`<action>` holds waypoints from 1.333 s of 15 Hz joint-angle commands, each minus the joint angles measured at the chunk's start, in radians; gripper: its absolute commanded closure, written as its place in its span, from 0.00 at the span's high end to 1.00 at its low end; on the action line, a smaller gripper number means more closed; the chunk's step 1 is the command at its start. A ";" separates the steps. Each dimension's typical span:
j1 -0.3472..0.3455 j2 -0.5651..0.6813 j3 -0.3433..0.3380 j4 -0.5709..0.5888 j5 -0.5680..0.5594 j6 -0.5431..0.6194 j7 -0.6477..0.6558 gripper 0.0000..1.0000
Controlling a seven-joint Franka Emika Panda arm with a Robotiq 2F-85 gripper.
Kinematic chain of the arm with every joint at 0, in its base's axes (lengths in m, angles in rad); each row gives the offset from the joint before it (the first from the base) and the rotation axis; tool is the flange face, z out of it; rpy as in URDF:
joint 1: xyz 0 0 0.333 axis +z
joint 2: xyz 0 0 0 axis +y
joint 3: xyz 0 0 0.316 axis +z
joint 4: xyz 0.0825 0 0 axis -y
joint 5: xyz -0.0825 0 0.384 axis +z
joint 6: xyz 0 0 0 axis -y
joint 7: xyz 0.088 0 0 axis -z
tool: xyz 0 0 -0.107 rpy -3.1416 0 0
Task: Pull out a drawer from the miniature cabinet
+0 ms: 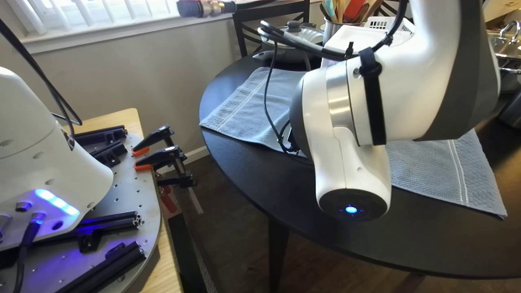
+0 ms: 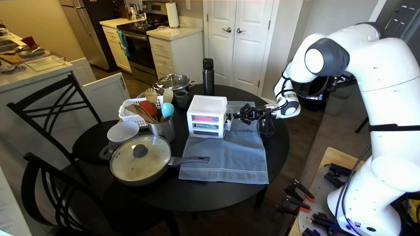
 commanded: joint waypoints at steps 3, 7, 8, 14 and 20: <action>-0.042 -0.007 -0.043 -0.033 -0.062 0.007 -0.016 0.06; -0.059 -0.007 -0.059 -0.040 -0.093 0.007 -0.024 0.06; -0.063 -0.007 -0.064 -0.044 -0.099 0.009 -0.028 0.06; -0.088 -0.010 -0.090 -0.064 -0.155 0.006 -0.050 0.06; -0.118 -0.011 -0.109 -0.068 -0.192 0.012 -0.063 0.06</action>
